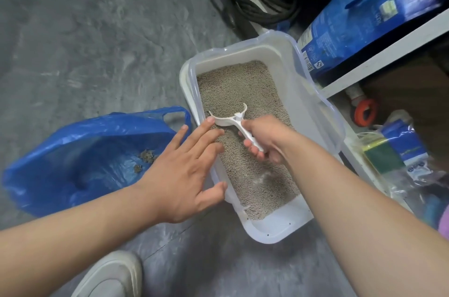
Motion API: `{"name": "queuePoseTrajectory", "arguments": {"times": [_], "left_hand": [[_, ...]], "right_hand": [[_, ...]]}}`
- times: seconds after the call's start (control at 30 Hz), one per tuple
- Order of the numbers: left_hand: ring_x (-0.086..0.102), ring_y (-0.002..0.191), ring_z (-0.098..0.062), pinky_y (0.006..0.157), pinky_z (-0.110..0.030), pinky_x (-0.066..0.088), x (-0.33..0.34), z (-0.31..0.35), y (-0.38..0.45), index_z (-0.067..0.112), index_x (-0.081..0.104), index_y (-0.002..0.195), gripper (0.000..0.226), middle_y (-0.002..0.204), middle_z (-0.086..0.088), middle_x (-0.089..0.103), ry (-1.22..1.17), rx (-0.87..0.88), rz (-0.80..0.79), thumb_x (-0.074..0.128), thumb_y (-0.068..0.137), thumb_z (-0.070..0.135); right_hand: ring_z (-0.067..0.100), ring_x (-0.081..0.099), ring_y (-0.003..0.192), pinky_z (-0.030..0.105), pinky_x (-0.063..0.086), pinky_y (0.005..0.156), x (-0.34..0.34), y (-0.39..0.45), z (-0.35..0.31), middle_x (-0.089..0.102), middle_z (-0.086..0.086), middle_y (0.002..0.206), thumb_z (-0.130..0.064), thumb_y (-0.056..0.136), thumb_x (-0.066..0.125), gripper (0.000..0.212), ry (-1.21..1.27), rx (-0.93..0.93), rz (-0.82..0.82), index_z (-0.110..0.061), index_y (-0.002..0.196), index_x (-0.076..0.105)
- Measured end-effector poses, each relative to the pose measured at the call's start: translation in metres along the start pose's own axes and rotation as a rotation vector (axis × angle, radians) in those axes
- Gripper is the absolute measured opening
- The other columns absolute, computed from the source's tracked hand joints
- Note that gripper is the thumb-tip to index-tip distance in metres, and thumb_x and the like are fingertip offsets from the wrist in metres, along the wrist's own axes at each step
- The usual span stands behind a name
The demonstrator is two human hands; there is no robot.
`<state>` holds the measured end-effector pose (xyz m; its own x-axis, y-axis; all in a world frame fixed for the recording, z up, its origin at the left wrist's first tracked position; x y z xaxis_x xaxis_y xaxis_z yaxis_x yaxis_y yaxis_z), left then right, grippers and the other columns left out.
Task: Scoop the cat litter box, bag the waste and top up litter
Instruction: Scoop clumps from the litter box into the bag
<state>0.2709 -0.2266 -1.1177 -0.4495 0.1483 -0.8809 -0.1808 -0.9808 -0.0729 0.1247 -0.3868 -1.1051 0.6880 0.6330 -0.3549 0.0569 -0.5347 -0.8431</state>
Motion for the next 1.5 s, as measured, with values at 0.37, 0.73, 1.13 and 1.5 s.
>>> {"name": "queuePoseTrajectory", "arguments": {"times": [0.37,0.73,1.13,1.5], "left_hand": [[-0.021,0.154,-0.012,0.127,-0.05,0.008,-0.003,0.001,0.001,0.023,0.041,0.14,0.059,0.165,0.003,0.019,-0.097,0.018,-0.015,0.042,0.091,0.055],[-0.019,0.155,-0.012,0.127,-0.05,0.007,-0.004,0.001,0.0,0.026,0.039,0.139,0.057,0.163,0.006,0.021,-0.107,0.024,-0.011,0.044,0.09,0.054],[-0.023,0.153,-0.008,0.127,-0.05,0.003,-0.005,0.001,-0.002,0.023,0.042,0.141,0.059,0.166,0.005,0.019,-0.084,0.0,-0.023,0.042,0.092,0.055],[-0.018,0.154,-0.009,0.127,-0.049,0.005,-0.002,0.005,0.002,0.026,0.044,0.134,0.056,0.163,0.007,0.024,-0.072,-0.007,-0.009,0.034,0.09,0.058]], "right_hand": [[0.009,0.038,0.038,0.017,0.026,0.036,0.033,0.015,-0.012,0.053,0.002,0.058,-0.041,0.103,0.053,0.039,0.298,-0.102,-0.051,-0.004,0.109,0.063],[0.01,0.037,0.038,0.017,0.024,0.035,0.039,0.019,0.005,0.054,0.002,0.058,-0.043,0.103,0.053,0.039,0.369,-0.19,-0.031,-0.006,0.113,0.062],[0.013,0.038,0.039,0.015,0.026,0.035,0.004,-0.009,0.053,0.052,0.003,0.057,-0.049,0.098,0.057,0.041,0.438,-0.226,0.009,-0.01,0.108,0.065],[0.015,0.037,0.039,0.017,0.027,0.039,-0.017,-0.04,0.107,0.052,0.006,0.056,-0.05,0.097,0.06,0.039,0.485,-0.24,0.158,-0.012,0.1,0.066]]}}
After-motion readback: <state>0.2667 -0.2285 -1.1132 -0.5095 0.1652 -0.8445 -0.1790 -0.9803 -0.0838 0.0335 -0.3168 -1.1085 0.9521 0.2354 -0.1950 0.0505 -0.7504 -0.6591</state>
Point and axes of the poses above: each hand's wrist, its own y-axis towards the middle knuckle, its own x-axis out of the palm, z = x × y, the point moved 1 cm from there along y, towards the middle knuckle
